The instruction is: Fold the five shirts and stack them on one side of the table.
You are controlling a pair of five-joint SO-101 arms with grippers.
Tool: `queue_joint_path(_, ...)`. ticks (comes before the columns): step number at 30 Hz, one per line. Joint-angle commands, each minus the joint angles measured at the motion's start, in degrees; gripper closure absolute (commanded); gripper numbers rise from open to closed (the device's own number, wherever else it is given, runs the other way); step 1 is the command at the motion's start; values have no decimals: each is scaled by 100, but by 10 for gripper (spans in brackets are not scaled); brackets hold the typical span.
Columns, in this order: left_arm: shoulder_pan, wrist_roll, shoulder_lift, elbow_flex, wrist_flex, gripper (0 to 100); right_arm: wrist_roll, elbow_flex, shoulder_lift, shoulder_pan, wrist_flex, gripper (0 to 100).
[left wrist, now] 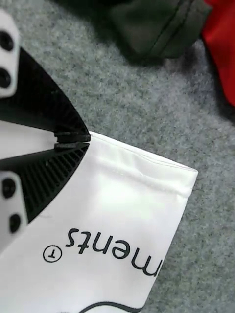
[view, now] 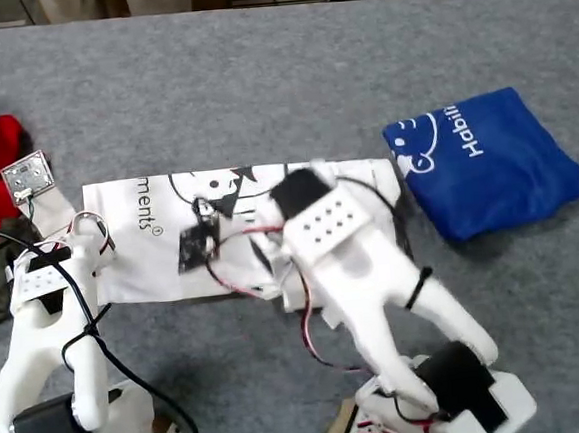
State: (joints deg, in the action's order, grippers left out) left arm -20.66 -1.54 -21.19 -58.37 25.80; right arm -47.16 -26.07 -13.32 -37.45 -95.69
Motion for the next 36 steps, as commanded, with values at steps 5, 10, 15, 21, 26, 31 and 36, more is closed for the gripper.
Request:
queue_joint_path(5, 62, -35, -40, 193, -53, 981, 132, -884, -321, -409, 440, 995)
queue_joint_path(10, 62, -35, -40, 193, -62, 981, 141, -1402, -321, -391, 1204, 995)
queue_joint_path(15, 62, -35, -40, 193, -62, 981, 229, -1991, -40, 57, 2426, 995)
queue_joint_path(21, 62, -35, -40, 193, -53, 981, -369, -1824, 558, 1156, 3059, 995)
queue_joint_path(26, 62, -35, -40, 193, -53, 981, -651, -1174, 866, 1569, 3270, 995)
queue_joint_path(31, 62, -35, -40, 193, -53, 981, -774, -259, 1191, 1578, 3226, 995)
queue_joint_path(36, 62, -35, -40, 193, -53, 981, -967, 831, 1956, 1578, 2954, 995)
